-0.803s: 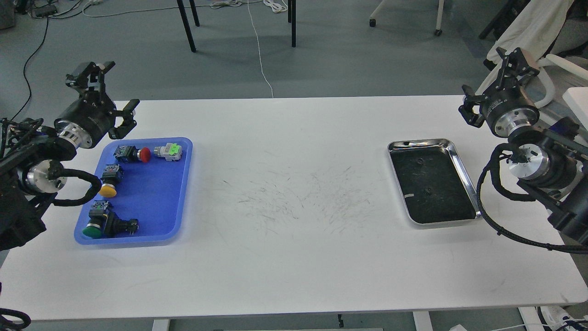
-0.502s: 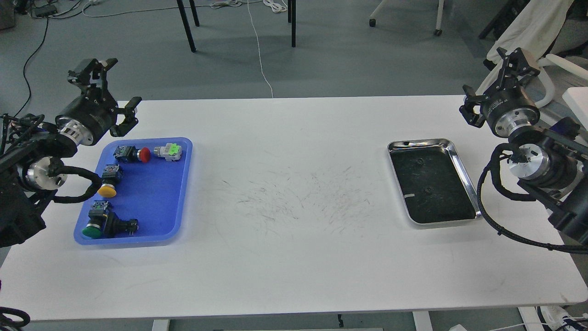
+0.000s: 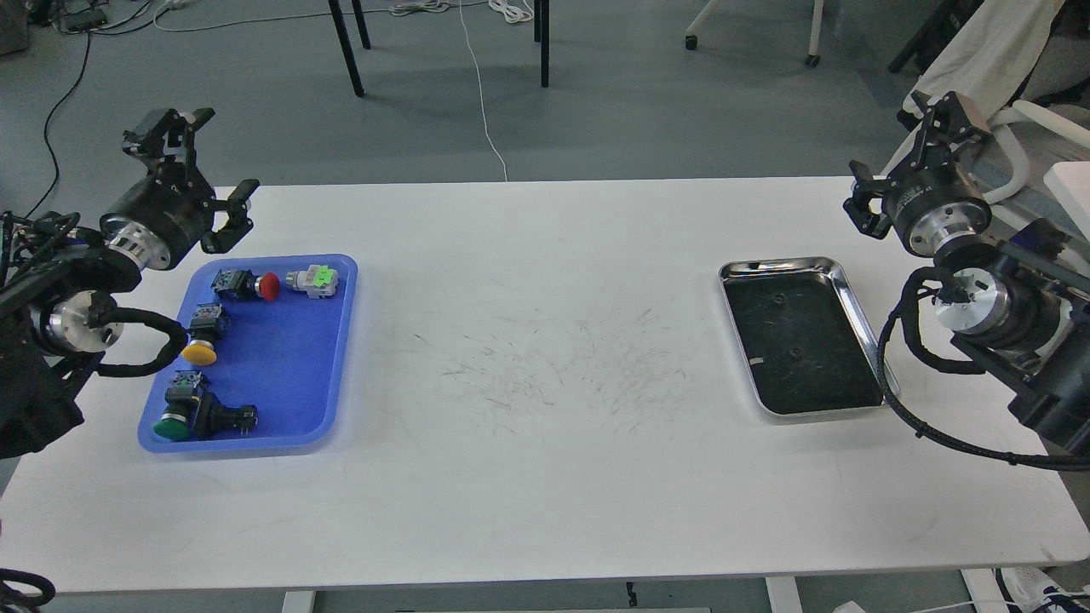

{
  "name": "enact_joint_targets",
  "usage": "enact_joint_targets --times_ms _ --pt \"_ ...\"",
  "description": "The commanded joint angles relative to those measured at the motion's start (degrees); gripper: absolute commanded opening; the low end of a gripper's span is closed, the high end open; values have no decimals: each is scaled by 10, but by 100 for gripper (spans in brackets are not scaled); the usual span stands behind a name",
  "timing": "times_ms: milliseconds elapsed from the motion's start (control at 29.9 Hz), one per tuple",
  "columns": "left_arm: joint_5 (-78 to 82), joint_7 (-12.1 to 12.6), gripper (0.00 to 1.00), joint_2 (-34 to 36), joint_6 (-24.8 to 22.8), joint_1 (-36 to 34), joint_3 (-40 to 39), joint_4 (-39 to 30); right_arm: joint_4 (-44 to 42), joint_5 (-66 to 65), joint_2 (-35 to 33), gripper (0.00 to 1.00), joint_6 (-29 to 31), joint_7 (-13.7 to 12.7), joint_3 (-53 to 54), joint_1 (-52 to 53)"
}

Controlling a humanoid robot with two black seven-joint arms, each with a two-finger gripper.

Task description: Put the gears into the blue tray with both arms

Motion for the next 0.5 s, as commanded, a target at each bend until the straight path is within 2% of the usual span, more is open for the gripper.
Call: enact_joint_targets --times_ms 0,469 --pt "-1 0 99 -1 -1 0 0 0 2 0 0 99 -2 0 -3 -1" --pt "-5 0 99 -4 2 4 -1 -1 3 1 1 99 -3 0 -5 0"
